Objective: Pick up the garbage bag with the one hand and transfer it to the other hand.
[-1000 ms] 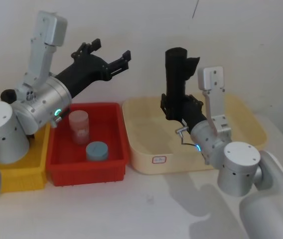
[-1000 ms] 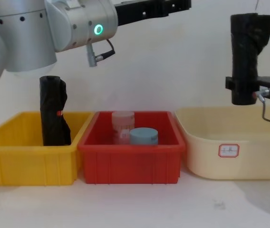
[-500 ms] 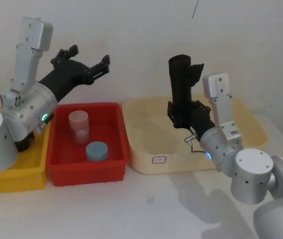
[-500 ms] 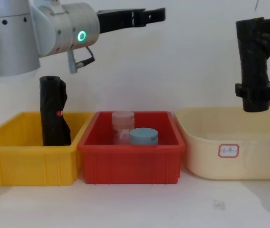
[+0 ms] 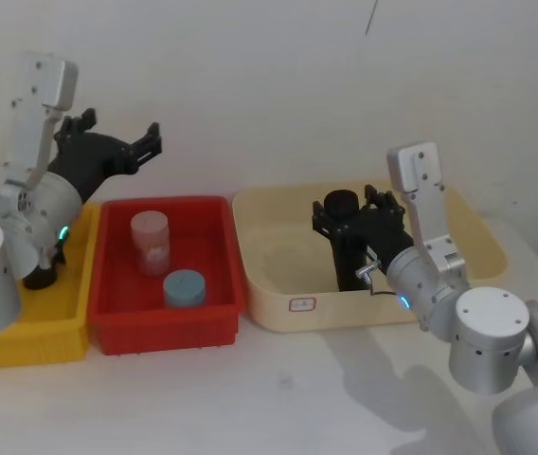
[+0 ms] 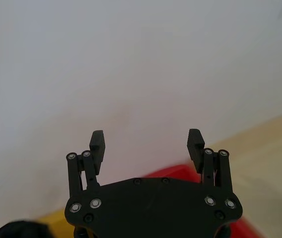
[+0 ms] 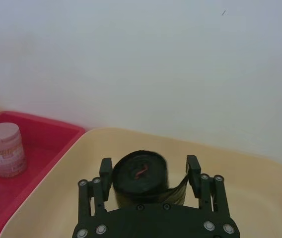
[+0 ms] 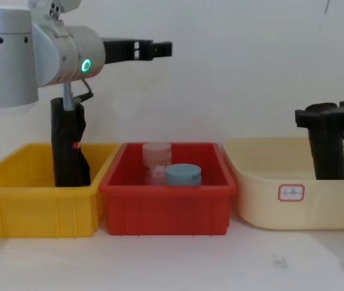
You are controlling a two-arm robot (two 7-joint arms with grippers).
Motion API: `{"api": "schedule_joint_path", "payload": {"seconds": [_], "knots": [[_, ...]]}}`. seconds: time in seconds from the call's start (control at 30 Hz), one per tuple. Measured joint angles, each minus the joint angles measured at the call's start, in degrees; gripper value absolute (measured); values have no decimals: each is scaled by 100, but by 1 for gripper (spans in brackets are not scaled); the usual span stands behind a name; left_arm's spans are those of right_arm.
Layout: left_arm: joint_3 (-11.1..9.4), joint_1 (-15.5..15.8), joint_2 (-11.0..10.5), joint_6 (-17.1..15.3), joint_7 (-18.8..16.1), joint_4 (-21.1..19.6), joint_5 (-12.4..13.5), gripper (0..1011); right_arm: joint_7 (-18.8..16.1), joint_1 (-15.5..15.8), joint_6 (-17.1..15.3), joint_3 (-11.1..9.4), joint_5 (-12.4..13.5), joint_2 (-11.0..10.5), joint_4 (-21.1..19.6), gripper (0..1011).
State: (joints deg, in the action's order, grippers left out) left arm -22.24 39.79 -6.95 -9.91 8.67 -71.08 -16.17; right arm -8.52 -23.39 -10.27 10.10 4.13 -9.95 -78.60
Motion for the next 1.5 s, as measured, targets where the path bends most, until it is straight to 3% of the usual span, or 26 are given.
{"api": "schedule_joint_path", "payload": {"seconds": [0.17,0.73,1.13,1.5], "knots": [[44,4,16,-161,-329,115,165,1001,-11,23,-10,3,-11,-20,-39,1004],[114,42,42,-382,-784,322,399,1001,-126,50,-38,-15,-3,-59,-120,1004],[128,48,48,-426,-879,367,449,1001,-754,43,-215,-22,359,-248,-363,1004],[135,53,52,-446,-916,385,469,1001,-1506,-91,-565,108,755,-452,-588,1004]]}}
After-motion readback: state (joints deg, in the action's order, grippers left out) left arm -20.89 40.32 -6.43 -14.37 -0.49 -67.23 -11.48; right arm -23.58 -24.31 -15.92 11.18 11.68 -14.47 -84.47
